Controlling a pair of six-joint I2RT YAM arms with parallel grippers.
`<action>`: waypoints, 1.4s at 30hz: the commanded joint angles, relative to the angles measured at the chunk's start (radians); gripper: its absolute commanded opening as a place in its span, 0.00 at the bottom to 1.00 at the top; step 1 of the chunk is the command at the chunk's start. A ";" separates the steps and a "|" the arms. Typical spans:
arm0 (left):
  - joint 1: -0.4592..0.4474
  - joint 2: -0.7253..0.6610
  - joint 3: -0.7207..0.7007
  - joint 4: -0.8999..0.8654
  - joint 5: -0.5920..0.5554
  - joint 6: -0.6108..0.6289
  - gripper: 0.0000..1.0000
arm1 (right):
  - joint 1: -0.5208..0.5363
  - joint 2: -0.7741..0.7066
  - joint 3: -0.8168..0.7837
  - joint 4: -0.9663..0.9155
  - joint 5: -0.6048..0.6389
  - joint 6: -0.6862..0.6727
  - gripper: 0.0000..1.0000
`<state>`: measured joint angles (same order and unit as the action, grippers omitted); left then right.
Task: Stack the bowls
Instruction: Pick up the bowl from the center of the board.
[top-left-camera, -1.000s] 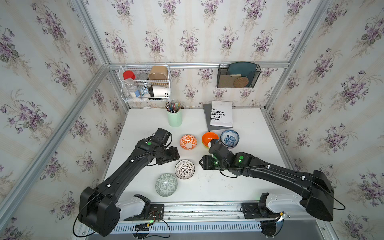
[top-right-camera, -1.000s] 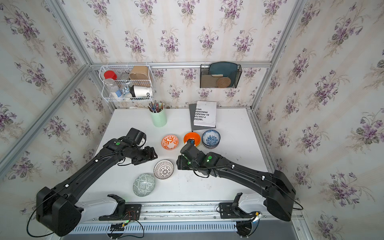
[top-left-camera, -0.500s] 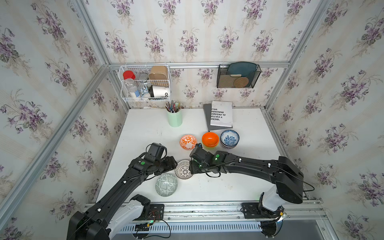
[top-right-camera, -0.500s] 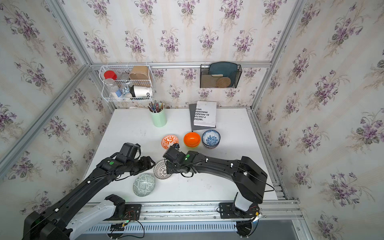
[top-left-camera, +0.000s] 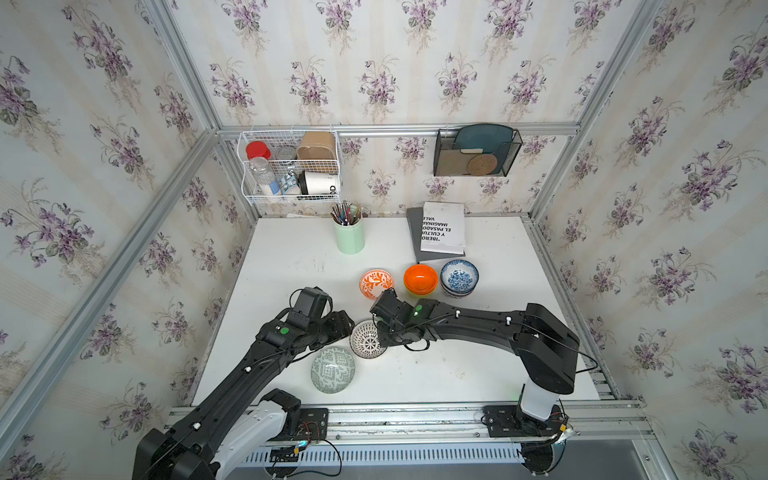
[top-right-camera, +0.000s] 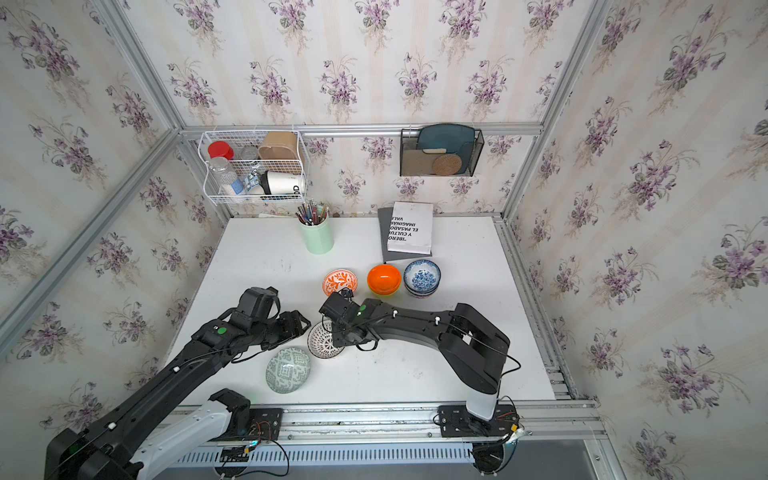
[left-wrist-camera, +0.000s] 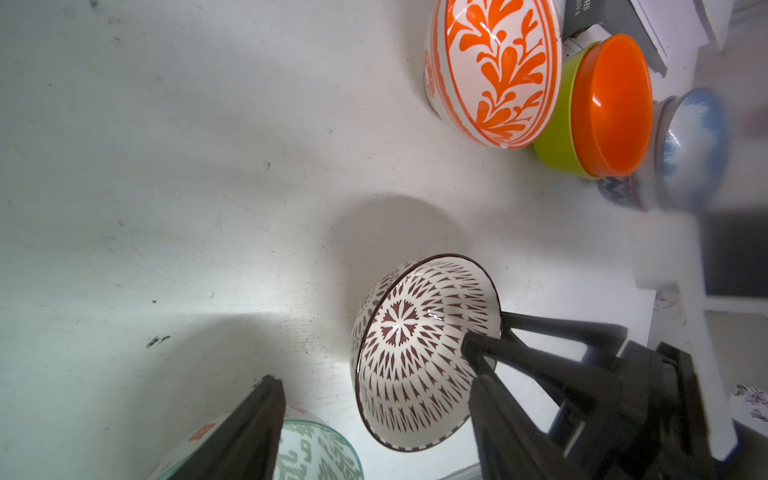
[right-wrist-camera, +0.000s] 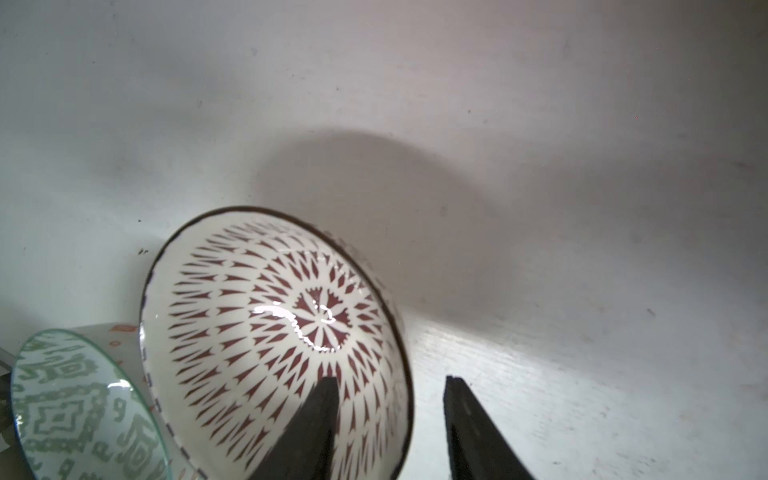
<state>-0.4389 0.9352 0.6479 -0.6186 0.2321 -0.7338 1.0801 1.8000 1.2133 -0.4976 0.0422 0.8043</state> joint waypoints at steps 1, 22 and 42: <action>0.000 0.001 0.000 0.024 -0.016 -0.005 0.74 | -0.010 0.001 -0.001 -0.011 0.018 -0.004 0.35; 0.009 0.141 0.112 0.029 -0.116 -0.067 0.77 | -0.026 -0.015 0.013 -0.060 0.038 -0.008 0.00; 0.015 0.093 0.043 0.108 -0.154 -0.059 0.77 | -0.302 0.133 0.473 -0.240 0.049 -0.176 0.00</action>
<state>-0.4255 1.0294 0.6910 -0.5465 0.0940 -0.7902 0.7845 1.8904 1.6154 -0.7139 0.0990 0.6674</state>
